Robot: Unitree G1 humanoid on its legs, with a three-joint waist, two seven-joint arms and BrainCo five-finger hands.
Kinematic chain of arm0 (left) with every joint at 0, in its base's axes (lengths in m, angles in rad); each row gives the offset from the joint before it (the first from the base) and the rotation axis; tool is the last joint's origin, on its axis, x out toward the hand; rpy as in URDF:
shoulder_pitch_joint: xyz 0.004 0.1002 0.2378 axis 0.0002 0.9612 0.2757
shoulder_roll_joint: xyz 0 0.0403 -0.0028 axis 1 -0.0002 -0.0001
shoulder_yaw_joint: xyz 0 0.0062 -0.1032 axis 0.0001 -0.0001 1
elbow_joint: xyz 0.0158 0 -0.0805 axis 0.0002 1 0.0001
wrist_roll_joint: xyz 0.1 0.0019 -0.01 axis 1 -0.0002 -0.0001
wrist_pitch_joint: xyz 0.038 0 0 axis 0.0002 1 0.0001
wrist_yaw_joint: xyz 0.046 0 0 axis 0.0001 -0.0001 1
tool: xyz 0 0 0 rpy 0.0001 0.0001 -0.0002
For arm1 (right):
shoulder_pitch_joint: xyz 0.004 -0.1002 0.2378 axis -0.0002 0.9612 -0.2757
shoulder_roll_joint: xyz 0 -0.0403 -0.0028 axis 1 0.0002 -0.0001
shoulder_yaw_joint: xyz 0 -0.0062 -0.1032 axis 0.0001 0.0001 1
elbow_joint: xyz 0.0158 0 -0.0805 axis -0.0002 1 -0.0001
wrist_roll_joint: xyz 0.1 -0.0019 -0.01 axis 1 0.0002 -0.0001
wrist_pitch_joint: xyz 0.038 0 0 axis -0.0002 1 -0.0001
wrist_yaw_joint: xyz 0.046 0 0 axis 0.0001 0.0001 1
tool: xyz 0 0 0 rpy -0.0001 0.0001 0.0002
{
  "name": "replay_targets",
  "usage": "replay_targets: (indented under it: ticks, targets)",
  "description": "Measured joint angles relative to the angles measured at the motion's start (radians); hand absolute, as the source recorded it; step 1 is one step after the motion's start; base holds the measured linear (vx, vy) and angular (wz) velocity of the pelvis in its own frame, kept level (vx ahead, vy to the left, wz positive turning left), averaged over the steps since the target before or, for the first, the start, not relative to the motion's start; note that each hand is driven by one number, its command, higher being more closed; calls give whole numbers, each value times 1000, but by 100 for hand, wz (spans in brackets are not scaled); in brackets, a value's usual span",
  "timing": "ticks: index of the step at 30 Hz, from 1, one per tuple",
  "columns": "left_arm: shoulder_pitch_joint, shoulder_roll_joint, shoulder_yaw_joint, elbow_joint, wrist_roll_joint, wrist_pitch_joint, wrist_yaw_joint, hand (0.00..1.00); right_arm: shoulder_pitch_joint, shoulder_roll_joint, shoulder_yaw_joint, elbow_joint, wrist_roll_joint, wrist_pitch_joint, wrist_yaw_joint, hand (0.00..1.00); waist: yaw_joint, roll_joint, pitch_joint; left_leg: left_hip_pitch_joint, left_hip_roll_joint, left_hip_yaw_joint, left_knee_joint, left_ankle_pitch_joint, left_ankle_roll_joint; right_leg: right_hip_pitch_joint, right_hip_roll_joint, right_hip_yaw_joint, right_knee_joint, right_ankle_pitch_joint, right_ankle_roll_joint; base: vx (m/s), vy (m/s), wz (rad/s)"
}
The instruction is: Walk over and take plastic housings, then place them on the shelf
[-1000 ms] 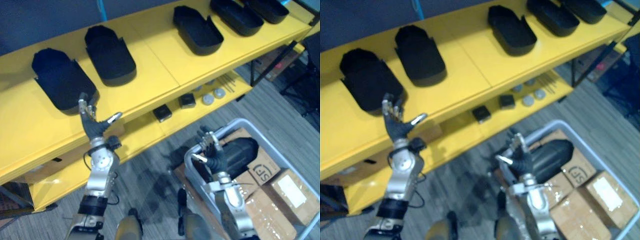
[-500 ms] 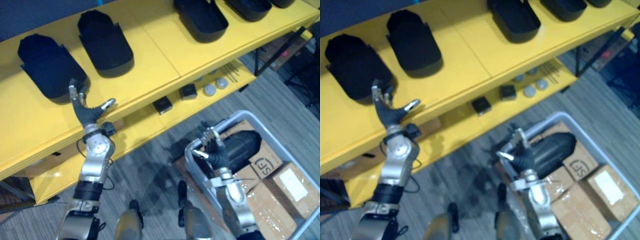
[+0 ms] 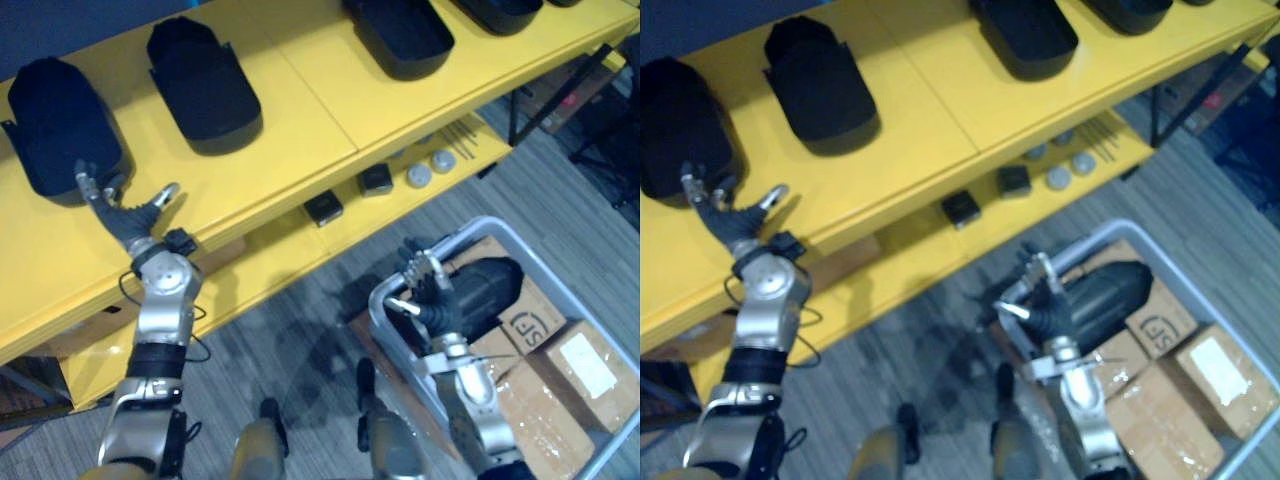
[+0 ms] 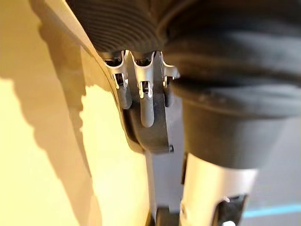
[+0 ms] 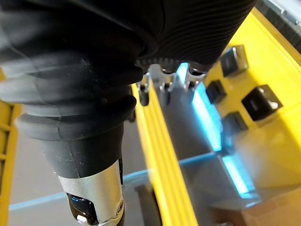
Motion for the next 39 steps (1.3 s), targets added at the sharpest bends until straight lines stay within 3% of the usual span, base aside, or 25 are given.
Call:
replay_targets:
  ticks: [9,12,14,17,21,24,28,30,32,36,39]
  targets:
    - [4,3,33,-9,-37,-14,21,0,29,-1,6,-16,-1,0,-1,0,0,0,0,2,-5,-4,-10,7,1,3,-4,-14,0,0,0,-8,-4,2]
    - [80,-34,53,-166,-41,-12,0,0,47,11,7,-35,-2,0,-4,0,0,0,1,6,-7,-10,-18,11,2,5,-5,-18,0,-1,-1,-7,-8,4]
    - [178,-75,53,-353,46,24,6,0,55,26,7,-37,-4,0,-24,0,2,2,2,11,-7,-15,-21,11,2,11,-4,-22,0,-5,-3,0,-6,5]
    - [301,-89,60,-634,265,112,10,0,81,50,8,-37,-12,-2,-53,0,10,4,3,18,-7,-31,-26,12,1,27,-5,-46,0,-13,-5,-6,-13,17]
    - [392,-80,126,-780,440,164,21,0,125,53,9,-29,-25,-10,-86,0,31,22,-3,35,-13,-49,-39,17,2,48,-9,-62,-1,-19,-6,-8,-6,9]
    - [459,-50,188,-839,501,185,-4,0,145,53,8,-25,-29,-14,-88,0,36,41,-16,40,-16,-55,-52,25,4,53,-11,-73,-3,-23,-12,-22,-2,12]
    - [471,73,231,-790,530,248,-59,0,152,47,7,-22,-29,-14,-87,0,45,66,-38,50,-15,-54,-76,37,-1,53,-9,-74,-8,-23,-12,0,0,0]
    - [454,174,233,-638,529,277,-127,0,164,32,4,-21,-29,-13,-83,0,43,87,-66,57,-14,-52,-89,43,-4,53,-6,-72,-13,-22,-11,-3,-24,-5]
    - [414,228,233,-524,513,292,-161,0,169,24,-2,-21,-24,-12,-72,0,41,92,-78,68,-14,-48,-103,49,-5,56,-5,-69,-13,-21,-10,0,-10,-3]
    - [289,332,202,-304,490,290,-239,0,172,-1,-3,-21,-19,-6,-36,0,30,82,-91,69,-14,-47,-105,52,-6,54,-4,-66,-14,-17,-8,-21,-3,-3]
    - [212,433,105,-134,490,294,-326,0,158,-11,8,-21,2,2,-4,0,27,67,-103,69,-16,-22,-103,52,-6,47,-7,-40,-29,-3,-4,-43,5,-17]
